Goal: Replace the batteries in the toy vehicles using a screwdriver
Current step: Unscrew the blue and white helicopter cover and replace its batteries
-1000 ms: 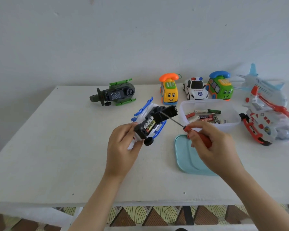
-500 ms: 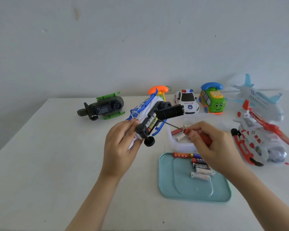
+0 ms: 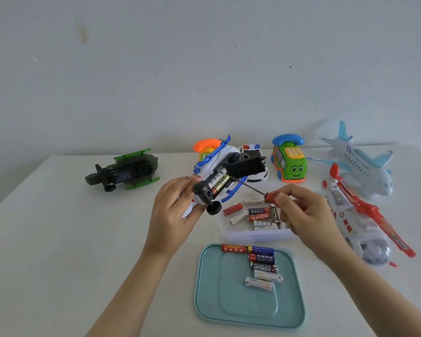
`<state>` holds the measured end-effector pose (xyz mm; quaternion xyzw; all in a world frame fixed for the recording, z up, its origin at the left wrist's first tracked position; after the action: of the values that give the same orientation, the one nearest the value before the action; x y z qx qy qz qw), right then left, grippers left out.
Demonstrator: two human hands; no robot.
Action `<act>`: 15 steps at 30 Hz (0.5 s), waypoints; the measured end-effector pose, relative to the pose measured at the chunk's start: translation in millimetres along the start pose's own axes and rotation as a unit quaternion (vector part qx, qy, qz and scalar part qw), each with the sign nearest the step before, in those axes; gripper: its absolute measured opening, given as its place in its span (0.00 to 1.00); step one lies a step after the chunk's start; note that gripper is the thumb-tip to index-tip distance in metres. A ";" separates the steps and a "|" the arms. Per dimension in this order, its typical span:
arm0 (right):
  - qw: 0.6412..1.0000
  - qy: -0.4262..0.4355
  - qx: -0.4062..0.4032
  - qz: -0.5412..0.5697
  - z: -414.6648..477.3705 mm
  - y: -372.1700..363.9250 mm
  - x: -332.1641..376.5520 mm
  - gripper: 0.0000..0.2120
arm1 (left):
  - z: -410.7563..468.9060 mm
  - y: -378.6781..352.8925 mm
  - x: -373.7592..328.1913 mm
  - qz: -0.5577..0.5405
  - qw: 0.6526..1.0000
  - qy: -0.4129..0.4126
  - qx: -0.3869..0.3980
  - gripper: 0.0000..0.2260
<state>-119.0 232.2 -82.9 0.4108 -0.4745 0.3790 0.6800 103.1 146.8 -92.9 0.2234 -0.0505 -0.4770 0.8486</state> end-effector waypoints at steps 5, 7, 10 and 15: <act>1.000 -0.008 -0.001 0.005 7.0 17.9 -8.7 0.11 | 3.9 -17.2 -5.7 0.017 0.999 -0.023 0.028 0.13; 1.000 -0.008 -0.004 -0.003 7.8 21.9 -11.4 0.11 | 1.9 -23.2 -6.4 0.023 0.999 -0.032 0.036 0.14; 0.999 0.004 -0.007 -0.032 8.0 29.3 -12.6 0.11 | -1.9 -33.0 -8.6 0.018 0.997 -0.048 0.051 0.15; 0.999 0.033 -0.030 -0.031 3.1 35.9 -10.0 0.12 | -3.0 -43.4 -11.7 0.013 0.997 -0.050 0.053 0.14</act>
<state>-155.1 241.5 -84.7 0.3918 -0.4503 0.3564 0.7188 63.6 138.1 -112.7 0.2435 -0.1209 -0.4731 0.8380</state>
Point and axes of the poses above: each hand's wrist, its own z-axis towards the middle knuckle, its own y-axis out of the back of the hand, x = y × z, the point moved 4 cm from there along z, towards the middle knuckle, and after that the axes turned 2 degrees about z, right-handed, at the moved point
